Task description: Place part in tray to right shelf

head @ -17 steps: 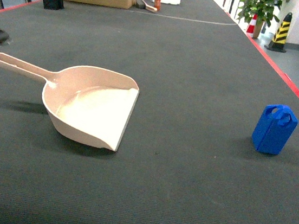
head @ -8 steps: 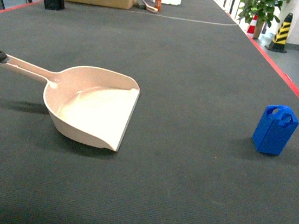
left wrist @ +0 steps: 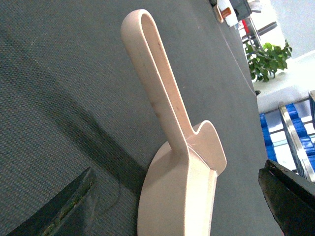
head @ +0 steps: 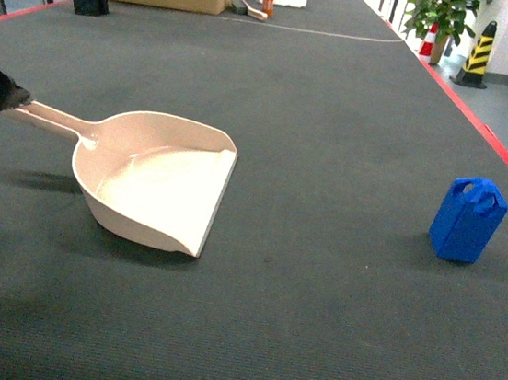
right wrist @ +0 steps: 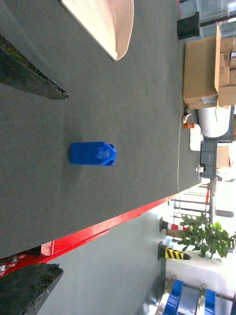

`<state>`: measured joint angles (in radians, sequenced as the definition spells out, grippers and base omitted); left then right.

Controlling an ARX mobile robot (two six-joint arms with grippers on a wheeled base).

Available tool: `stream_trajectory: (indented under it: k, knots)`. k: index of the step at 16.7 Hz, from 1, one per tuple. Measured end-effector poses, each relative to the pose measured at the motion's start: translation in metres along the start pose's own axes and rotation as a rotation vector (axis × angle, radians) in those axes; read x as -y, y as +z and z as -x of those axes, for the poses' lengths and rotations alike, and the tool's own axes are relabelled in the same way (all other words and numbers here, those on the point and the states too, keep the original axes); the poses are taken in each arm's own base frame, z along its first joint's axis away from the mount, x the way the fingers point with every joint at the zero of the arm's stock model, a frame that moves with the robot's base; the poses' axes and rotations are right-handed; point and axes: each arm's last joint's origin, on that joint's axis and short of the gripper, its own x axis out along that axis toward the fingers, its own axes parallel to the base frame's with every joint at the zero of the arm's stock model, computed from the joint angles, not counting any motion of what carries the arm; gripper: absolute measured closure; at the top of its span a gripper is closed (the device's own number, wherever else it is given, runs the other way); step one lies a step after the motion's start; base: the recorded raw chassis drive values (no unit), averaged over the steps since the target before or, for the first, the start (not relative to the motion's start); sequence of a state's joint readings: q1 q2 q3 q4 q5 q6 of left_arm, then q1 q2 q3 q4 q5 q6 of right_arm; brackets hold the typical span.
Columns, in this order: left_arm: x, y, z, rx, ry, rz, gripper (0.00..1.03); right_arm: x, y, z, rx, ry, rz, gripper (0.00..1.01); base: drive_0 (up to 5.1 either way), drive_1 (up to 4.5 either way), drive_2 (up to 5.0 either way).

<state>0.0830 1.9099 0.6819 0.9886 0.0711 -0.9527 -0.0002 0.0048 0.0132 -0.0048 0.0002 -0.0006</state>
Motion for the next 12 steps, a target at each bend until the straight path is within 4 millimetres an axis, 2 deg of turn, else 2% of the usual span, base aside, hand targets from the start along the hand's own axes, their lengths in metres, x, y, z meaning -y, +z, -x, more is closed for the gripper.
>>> stream_trajectory:
  k: [4,5,6,7,8,9,10,11,12]
  knots:
    - [-0.001,0.003,-0.011,-0.001,-0.001,0.015,0.05,0.0,0.0,0.0,0.001,0.0,0.0,0.03,0.0,0.0,0.0]
    - [-0.001,0.006,-0.027,0.004,-0.018,0.017,0.05,0.0,0.0,0.0,0.0,0.0,0.0,0.03,0.0,0.0,0.0]
    - [-0.011,0.002,-0.076,-0.046,0.004,0.036,0.05,0.0,0.0,0.0,0.0,0.0,0.0,0.03,0.0,0.0,0.0]
    - [-0.01,0.01,-0.11,-0.043,-0.061,0.06,0.33,0.0,0.0,0.0,0.0,0.0,0.0,0.03,0.0,0.0,0.0]
    - [-0.008,0.008,-0.111,-0.044,-0.139,0.117,0.68,0.0,0.0,0.0,0.0,0.0,0.0,0.03,0.0,0.0,0.0]
    - [0.005,-0.002,-0.093,-0.054,-0.229,0.186,0.84,0.0,0.0,0.0,0.0,0.0,0.0,0.03,0.0,0.0,0.0]
    - [0.05,-0.031,-0.059,-0.141,-0.425,0.232,0.84,0.0,0.0,0.0,0.0,0.0,0.0,0.03,0.0,0.0,0.0]
    - [0.097,-0.047,-0.041,-0.217,-0.554,0.283,0.85,0.0,0.0,0.0,0.0,0.0,0.0,0.03,0.0,0.0,0.0]
    - [0.104,-0.053,-0.038,-0.243,-0.568,0.3,0.85,0.0,0.0,0.0,0.0,0.0,0.0,0.03,0.0,0.0,0.0]
